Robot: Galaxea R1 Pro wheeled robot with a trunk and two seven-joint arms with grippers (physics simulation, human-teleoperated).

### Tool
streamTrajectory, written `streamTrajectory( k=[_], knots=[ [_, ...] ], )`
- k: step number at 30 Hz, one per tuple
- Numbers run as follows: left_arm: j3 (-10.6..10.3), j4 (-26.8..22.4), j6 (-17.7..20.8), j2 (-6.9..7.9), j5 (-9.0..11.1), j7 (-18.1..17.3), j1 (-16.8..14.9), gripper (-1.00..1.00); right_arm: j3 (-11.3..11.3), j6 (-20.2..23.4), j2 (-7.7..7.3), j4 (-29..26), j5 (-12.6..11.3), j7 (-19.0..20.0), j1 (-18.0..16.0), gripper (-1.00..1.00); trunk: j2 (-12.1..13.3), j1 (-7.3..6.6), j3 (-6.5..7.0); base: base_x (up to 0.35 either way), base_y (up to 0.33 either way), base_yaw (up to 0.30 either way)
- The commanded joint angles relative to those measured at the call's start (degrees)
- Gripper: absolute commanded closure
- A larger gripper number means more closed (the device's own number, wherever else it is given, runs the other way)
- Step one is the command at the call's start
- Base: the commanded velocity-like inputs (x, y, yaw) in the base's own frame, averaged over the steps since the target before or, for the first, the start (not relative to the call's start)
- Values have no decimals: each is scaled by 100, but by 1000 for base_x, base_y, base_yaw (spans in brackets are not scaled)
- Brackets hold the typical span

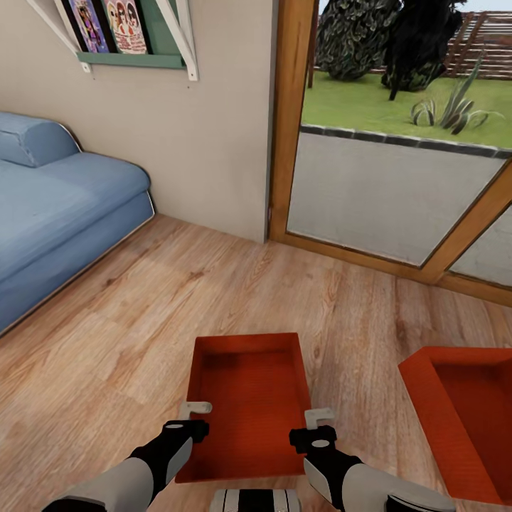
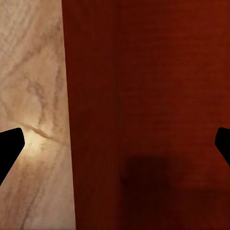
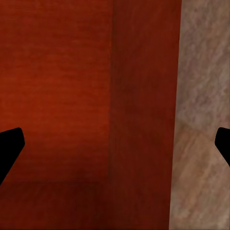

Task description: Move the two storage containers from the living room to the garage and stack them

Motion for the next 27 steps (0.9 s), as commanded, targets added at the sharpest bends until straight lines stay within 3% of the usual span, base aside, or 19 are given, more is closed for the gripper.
streamTrajectory(
  k=[1,27],
  knots=[
    [-49,-14,32,1,58,32,1,-100,48,-14,0,-6,-59,-23,-1,-100,-1,-1,-4,0,0,0],
    [-66,18,41,10,58,25,1,-100,14,-14,0,23,-97,-23,-2,-100,-1,-1,-4,0,0,0]
  ],
)
